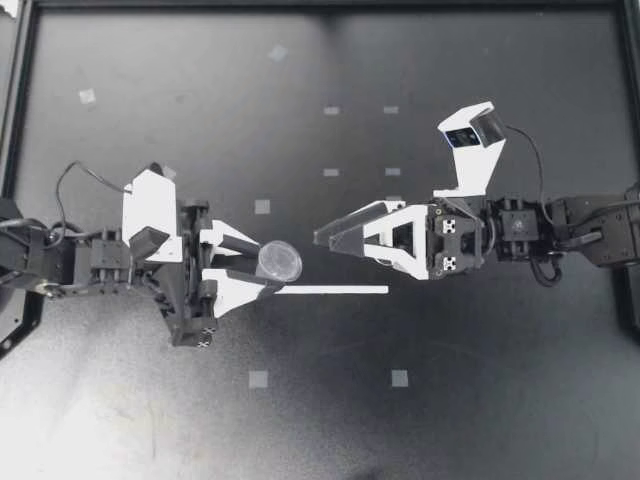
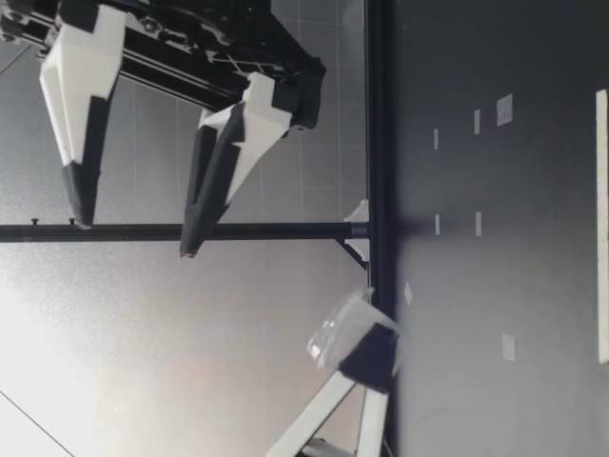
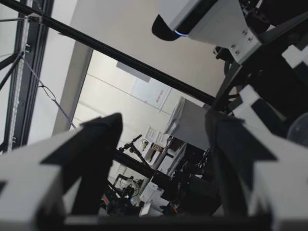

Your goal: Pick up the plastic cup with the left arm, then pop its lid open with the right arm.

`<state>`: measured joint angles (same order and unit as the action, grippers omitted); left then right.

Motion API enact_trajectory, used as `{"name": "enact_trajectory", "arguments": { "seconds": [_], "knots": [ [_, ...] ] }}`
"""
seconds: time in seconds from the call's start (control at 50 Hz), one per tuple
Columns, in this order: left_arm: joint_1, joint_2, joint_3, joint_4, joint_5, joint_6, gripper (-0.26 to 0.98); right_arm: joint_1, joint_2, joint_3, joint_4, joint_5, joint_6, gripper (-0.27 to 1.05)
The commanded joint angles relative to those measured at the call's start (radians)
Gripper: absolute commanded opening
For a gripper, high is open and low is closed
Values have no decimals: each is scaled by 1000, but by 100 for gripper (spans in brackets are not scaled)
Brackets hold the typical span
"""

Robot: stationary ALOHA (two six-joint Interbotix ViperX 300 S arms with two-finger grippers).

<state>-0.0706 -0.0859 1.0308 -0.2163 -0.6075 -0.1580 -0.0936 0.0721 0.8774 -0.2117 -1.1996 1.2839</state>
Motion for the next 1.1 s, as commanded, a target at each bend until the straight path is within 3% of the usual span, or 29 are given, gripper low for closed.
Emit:
{"name": "enact_trajectory", "arguments": {
  "seconds": [0.0,1.08],
  "knots": [
    [2,-8,-15,3,-11,2,23,-6,-25,-11,3,-3,-2,69],
    [2,-6,-15,5,-11,5,23,-6,-14,-3,3,17,-38,69]
  ]
}}
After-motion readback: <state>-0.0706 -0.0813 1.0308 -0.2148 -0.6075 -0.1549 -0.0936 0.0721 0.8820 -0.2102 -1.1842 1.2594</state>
